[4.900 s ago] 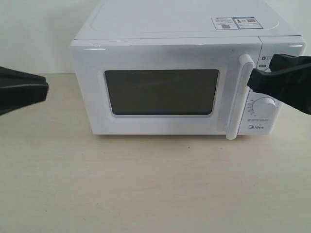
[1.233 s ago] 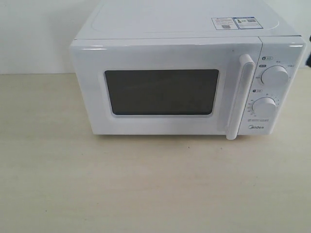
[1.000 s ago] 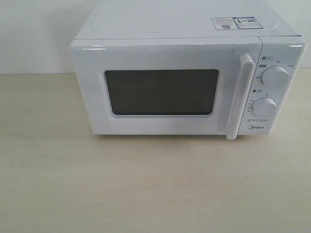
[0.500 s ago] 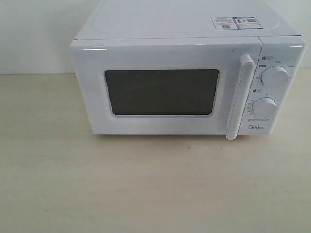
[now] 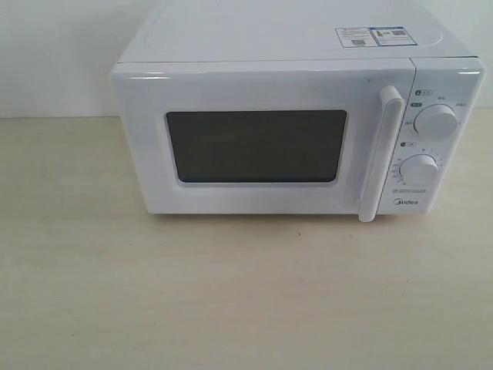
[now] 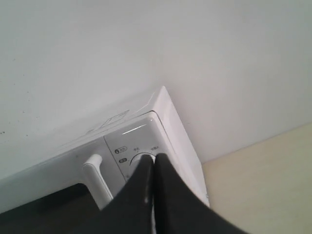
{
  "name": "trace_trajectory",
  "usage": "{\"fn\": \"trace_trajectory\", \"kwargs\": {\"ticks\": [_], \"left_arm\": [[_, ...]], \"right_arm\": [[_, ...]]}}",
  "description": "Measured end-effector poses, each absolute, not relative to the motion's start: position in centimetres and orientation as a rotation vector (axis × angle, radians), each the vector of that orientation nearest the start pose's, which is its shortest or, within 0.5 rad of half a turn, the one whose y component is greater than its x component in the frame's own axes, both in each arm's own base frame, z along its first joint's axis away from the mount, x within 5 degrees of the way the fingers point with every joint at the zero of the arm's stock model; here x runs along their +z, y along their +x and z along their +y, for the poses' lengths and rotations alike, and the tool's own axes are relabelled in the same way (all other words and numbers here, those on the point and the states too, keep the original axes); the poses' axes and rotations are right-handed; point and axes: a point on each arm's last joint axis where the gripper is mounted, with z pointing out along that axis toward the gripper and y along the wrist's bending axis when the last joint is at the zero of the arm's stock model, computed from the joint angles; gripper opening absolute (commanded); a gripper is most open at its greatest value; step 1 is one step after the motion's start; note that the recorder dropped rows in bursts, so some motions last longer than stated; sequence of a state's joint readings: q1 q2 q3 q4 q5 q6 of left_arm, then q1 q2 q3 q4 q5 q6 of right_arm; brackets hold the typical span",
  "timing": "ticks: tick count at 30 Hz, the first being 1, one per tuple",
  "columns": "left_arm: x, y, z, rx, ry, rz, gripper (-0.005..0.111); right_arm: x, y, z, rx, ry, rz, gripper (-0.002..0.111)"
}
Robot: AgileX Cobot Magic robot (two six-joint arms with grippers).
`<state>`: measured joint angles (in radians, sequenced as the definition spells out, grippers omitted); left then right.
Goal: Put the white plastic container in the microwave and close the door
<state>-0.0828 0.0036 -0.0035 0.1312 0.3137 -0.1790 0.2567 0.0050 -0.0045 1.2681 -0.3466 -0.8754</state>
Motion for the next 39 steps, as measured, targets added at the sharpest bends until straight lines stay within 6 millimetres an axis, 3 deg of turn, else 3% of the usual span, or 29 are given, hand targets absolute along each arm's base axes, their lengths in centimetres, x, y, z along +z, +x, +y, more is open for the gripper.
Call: {"fn": "trace_trajectory", "kwargs": {"ticks": [7, 14, 17, 27, 39], "left_arm": [[18.6, 5.4, -0.1, -0.062, -0.003, 1.795, 0.004], [18.6, 5.4, -0.1, -0.062, -0.003, 1.795, 0.004], [18.6, 5.4, -0.1, -0.062, -0.003, 1.795, 0.004], [18.6, 5.4, -0.1, -0.062, -0.003, 1.795, 0.004], [18.6, 5.4, -0.1, -0.062, -0.003, 1.795, 0.004]], "right_arm": [[22.1, 5.7, -0.7, 0.390, 0.314, 1.385, 0.000], [21.7, 5.5, 1.2, 0.280, -0.090, 1.461, 0.000], [20.9, 5.4, 1.7, 0.274, -0.173, 1.544, 0.000], [18.3, 5.2, 1.2, 0.183, -0.201, 1.817, 0.000], [18.0, 5.2, 1.1, 0.175, -0.196, 1.843, 0.000]]}}
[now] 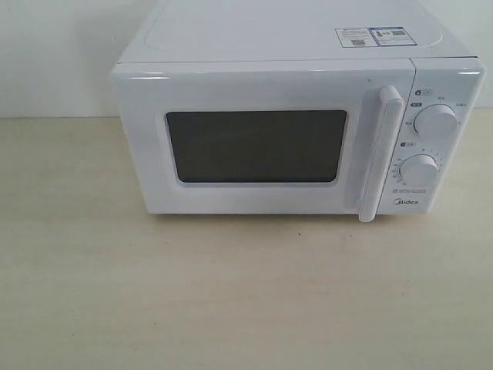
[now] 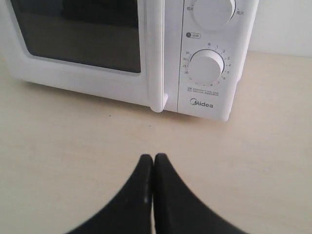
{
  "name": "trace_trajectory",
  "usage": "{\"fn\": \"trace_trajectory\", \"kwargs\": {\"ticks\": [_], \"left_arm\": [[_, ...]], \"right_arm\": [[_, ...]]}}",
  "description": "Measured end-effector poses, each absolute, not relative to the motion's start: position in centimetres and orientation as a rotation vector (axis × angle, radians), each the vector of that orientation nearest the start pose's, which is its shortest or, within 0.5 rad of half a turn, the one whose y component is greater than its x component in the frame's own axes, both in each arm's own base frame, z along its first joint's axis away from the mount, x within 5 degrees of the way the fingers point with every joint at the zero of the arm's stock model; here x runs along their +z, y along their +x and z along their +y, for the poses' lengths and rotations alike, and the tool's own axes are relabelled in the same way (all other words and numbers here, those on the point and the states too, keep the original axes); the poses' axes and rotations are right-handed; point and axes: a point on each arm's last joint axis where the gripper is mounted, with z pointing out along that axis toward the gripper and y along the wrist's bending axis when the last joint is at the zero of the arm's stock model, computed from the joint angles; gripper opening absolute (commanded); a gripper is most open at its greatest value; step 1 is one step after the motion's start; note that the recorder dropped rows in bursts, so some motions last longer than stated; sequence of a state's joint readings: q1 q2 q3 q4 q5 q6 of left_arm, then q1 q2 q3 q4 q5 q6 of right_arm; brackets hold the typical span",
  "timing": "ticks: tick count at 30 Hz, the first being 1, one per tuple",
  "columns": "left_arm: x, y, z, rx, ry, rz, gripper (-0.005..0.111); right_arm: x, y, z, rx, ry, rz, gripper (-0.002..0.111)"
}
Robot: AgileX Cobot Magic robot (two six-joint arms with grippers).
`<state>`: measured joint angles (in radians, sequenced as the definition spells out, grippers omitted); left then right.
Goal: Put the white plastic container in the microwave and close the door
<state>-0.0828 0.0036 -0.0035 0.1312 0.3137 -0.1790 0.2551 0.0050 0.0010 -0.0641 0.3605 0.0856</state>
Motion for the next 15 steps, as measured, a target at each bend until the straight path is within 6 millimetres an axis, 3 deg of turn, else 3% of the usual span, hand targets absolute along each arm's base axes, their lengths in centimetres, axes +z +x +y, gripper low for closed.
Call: {"fn": "trace_trajectory", "kwargs": {"ticks": [6, 15], "left_arm": [[18.6, 5.4, -0.1, -0.062, -0.003, 1.795, 0.004], [18.6, 5.4, -0.1, -0.062, -0.003, 1.795, 0.004]], "right_arm": [[18.0, 5.3, 0.9, 0.155, -0.135, 1.849, 0.000], [17.9, 5.3, -0.2, 0.038, 0.112, 1.854, 0.000]]}}
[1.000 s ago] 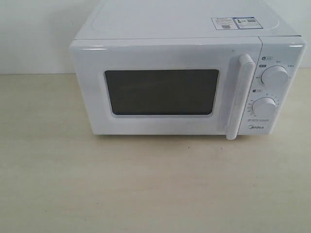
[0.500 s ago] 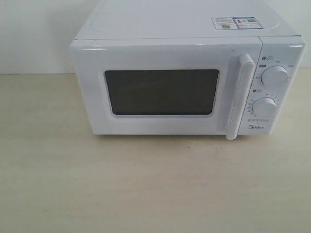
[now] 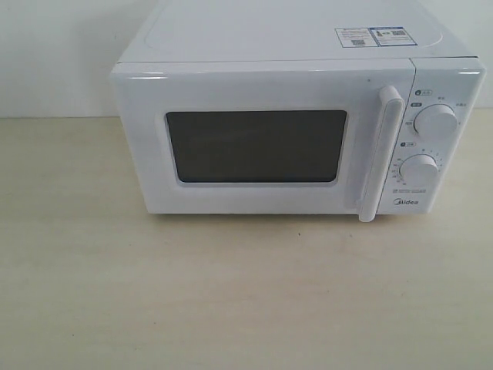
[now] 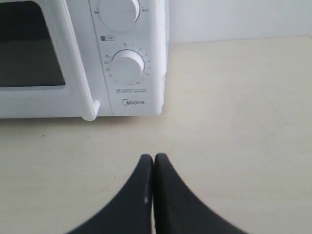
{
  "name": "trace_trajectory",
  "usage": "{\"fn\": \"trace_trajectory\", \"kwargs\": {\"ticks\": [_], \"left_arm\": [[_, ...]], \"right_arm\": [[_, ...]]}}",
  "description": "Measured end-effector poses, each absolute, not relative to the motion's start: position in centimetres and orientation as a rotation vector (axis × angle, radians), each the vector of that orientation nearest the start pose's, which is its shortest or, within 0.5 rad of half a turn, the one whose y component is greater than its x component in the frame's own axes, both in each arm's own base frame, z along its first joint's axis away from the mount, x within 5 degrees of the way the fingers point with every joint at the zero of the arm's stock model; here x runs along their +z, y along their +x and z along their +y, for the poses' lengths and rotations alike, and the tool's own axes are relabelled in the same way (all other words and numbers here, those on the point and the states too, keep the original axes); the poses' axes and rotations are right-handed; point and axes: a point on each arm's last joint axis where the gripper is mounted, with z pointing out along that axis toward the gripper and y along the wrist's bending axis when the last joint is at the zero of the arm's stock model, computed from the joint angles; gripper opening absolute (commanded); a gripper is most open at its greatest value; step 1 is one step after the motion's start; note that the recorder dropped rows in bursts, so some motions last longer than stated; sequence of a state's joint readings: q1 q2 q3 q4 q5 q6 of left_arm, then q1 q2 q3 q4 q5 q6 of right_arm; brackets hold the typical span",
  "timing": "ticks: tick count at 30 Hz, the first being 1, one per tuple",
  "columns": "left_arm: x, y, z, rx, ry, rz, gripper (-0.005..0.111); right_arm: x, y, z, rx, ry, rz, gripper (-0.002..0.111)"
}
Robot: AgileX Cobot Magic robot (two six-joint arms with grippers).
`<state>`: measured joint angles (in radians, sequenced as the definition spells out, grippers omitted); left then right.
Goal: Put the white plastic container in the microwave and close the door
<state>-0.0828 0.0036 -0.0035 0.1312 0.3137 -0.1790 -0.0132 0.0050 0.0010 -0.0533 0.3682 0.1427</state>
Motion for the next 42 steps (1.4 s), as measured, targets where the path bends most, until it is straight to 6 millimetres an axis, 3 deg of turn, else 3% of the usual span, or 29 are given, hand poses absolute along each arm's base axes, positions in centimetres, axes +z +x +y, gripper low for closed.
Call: {"fn": "trace_trajectory", "kwargs": {"ticks": [42], "left_arm": [[18.61, 5.44, -0.08, -0.062, -0.003, 1.795, 0.004]], "right_arm": [[17.92, 5.30, -0.27, 0.059, 0.163, 1.854, 0.000]]}}
